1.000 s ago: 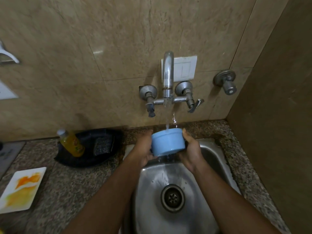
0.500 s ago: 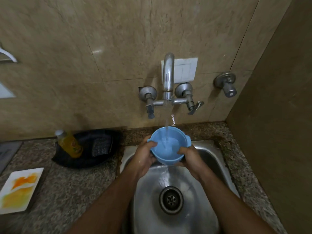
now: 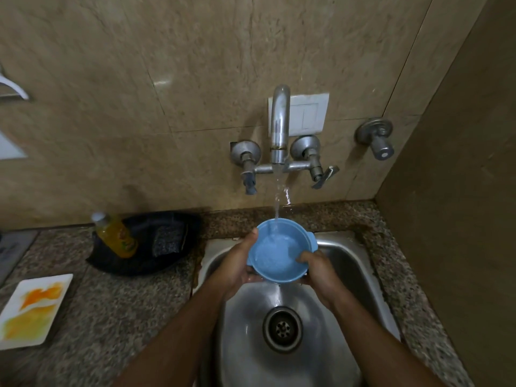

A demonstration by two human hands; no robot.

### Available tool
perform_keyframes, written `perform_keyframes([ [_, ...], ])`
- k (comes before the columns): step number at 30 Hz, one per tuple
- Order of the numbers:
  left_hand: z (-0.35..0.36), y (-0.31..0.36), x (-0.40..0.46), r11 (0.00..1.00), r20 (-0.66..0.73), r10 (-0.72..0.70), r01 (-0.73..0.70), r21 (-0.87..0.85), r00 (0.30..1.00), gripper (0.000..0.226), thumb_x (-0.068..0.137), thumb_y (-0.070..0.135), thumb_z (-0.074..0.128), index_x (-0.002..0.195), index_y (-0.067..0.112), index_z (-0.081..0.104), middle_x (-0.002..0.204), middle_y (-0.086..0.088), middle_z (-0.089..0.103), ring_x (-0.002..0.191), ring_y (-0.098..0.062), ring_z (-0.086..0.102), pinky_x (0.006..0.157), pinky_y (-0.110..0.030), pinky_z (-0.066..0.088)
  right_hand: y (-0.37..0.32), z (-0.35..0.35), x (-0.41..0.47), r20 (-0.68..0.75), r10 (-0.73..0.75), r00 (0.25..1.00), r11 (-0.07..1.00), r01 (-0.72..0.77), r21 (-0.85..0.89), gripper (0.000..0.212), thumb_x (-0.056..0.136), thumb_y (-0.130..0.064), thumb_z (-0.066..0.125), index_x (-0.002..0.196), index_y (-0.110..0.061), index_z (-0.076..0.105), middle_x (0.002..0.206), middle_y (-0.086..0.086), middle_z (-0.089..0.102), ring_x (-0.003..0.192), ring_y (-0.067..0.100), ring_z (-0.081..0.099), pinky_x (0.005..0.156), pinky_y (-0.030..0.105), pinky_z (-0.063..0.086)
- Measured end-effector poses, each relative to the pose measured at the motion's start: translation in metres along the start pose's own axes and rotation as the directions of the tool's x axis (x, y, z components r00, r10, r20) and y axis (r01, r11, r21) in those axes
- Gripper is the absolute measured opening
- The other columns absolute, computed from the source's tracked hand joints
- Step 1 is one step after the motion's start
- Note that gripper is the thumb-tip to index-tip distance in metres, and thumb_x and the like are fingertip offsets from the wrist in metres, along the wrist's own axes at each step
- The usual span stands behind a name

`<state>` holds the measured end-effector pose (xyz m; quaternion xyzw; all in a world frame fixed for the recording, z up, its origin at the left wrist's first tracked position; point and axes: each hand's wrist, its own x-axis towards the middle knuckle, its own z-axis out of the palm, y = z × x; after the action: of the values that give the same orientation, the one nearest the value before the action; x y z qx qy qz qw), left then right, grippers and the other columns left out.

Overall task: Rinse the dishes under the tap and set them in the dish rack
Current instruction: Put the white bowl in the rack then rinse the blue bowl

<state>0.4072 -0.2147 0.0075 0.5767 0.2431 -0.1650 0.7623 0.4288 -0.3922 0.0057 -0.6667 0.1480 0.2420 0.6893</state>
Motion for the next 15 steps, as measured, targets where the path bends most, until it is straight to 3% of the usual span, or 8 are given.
perform_keyframes([
  [2,-0.003,0.005,-0.004,1.000,0.010,-0.001,0.000,0.020,1.000,0.042,0.096,0.051,0.047,0.120,0.021,0.063,0.112,-0.011,0.073,0.102,-0.030,0.070,0.084,-0.051,0.057,-0.001,-0.001,-0.001,0.036,0.002,0.999,0.999,0.000,-0.050,0.033,0.091,-0.003,0.050,0.123,-0.004,0.057,0.107,0.017,0.068,0.105,0.035,0.064,0.097,0.056,0.049],
  [5,-0.010,0.011,-0.011,0.996,-0.069,0.081,-0.080,0.026,0.994,0.034,0.097,0.040,0.053,0.116,0.015,0.066,0.110,-0.012,0.073,0.099,-0.030,0.071,0.082,-0.053,0.058,-0.011,-0.004,0.000,0.093,-0.078,0.993,0.997,0.080,-0.021,0.034,0.095,-0.008,0.054,0.128,-0.013,0.055,0.117,0.012,0.067,0.102,0.026,0.066,0.090,0.040,0.054],
  [7,-0.015,0.015,-0.019,0.987,-0.118,0.155,-0.149,0.060,0.981,0.027,0.096,0.033,0.058,0.111,0.013,0.068,0.107,-0.012,0.074,0.095,-0.027,0.072,0.075,-0.047,0.060,-0.022,-0.010,0.008,-0.082,-0.203,0.976,0.979,0.205,0.016,0.037,0.096,-0.020,0.057,0.132,-0.023,0.051,0.130,0.009,0.061,0.114,0.027,0.060,0.098,0.044,0.050],
  [9,-0.022,0.016,-0.027,0.962,-0.111,0.246,-0.228,0.152,0.963,0.020,0.093,0.026,0.063,0.107,0.014,0.071,0.102,-0.012,0.075,0.093,-0.026,0.073,0.073,-0.040,0.060,-0.044,-0.016,0.014,-0.251,-0.354,0.901,0.934,0.355,-0.042,0.042,0.097,-0.031,0.057,0.137,-0.022,0.050,0.135,0.004,0.058,0.116,0.021,0.057,0.100,0.038,0.045],
  [11,-0.030,0.014,-0.032,0.900,-0.093,0.344,-0.299,0.318,0.935,0.016,0.086,0.023,0.073,0.102,0.022,0.073,0.099,-0.006,0.075,0.092,-0.023,0.073,0.076,-0.037,0.060,-0.071,-0.019,0.017,-0.254,-0.463,0.849,0.884,0.422,-0.201,0.048,0.098,-0.044,0.052,0.142,-0.025,0.047,0.130,-0.004,0.058,0.111,0.014,0.057,0.093,0.036,0.045],
  [15,-0.046,-0.002,-0.041,0.744,-0.114,0.426,-0.276,0.609,0.897,0.063,0.058,0.041,0.090,0.115,0.031,0.064,0.112,0.005,0.065,0.098,-0.011,0.066,0.083,-0.035,0.058,-0.107,-0.010,0.018,-0.226,-0.565,0.793,0.778,0.422,-0.465,0.041,0.096,-0.057,0.043,0.122,-0.030,0.059,0.097,-0.010,0.068,0.089,0.011,0.064,0.079,0.037,0.052],
])
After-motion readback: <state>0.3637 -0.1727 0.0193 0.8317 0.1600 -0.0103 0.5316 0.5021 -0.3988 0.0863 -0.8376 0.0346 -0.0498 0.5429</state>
